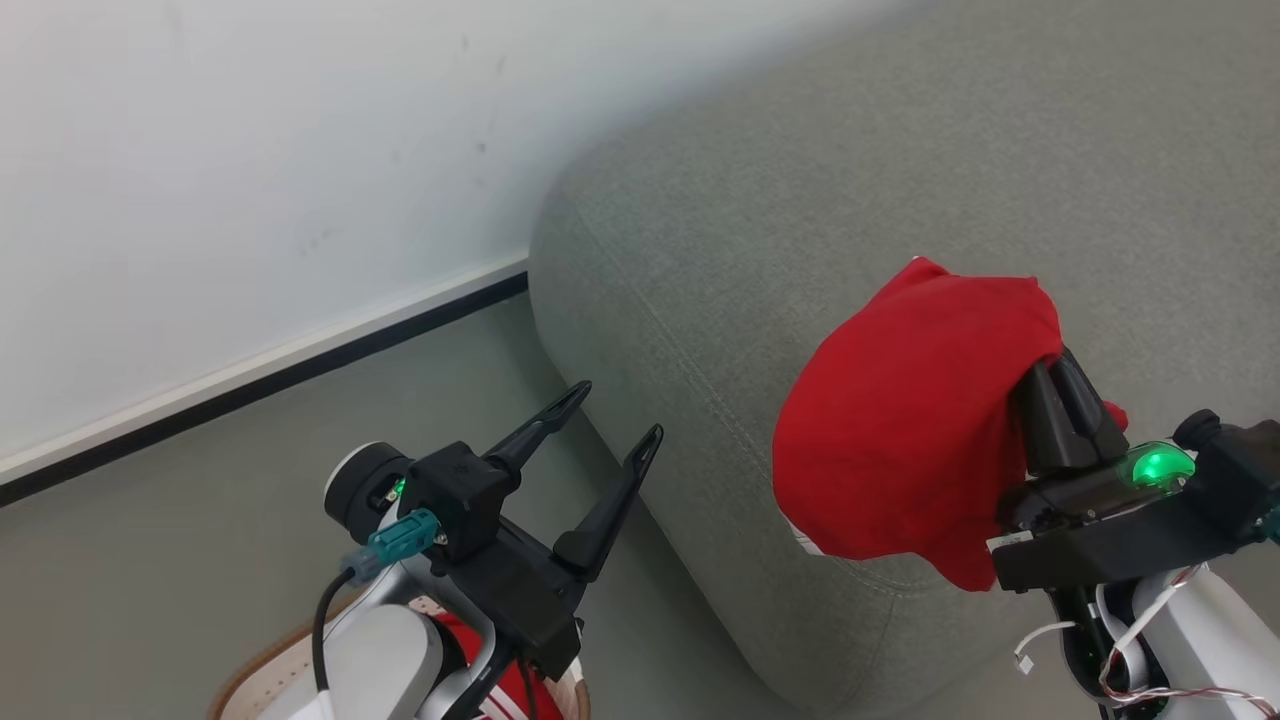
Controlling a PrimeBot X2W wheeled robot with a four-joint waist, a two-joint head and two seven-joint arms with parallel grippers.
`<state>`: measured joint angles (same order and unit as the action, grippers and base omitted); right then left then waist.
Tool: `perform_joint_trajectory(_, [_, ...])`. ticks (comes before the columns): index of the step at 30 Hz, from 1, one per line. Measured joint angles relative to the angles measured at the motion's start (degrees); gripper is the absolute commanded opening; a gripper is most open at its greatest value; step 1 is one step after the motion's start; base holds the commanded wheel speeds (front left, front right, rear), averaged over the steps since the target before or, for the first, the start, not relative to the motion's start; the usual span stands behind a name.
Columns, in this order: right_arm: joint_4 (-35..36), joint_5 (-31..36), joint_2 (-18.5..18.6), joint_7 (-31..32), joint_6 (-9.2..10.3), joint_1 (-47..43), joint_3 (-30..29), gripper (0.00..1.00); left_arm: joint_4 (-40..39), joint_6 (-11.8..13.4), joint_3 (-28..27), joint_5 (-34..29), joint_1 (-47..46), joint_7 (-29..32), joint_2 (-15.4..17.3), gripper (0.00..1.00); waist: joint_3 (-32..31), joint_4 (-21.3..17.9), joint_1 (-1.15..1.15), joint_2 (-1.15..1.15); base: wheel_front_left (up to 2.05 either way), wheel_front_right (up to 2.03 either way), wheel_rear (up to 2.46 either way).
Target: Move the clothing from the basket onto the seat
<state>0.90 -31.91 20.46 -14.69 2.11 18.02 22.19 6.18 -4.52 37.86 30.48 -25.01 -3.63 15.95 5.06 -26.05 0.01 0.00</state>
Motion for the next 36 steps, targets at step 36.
perform_joint_trajectory(36, [-15.4, -2.6, 8.2, 2.6, -5.53, 22.0, -13.7, 0.0, -9.3, -1.1, 0.4, -1.8, -5.9, 4.5, 3.5, 1.0, 17.6, 5.6, 0.01, 0.0, 0.0, 0.0, 0.0])
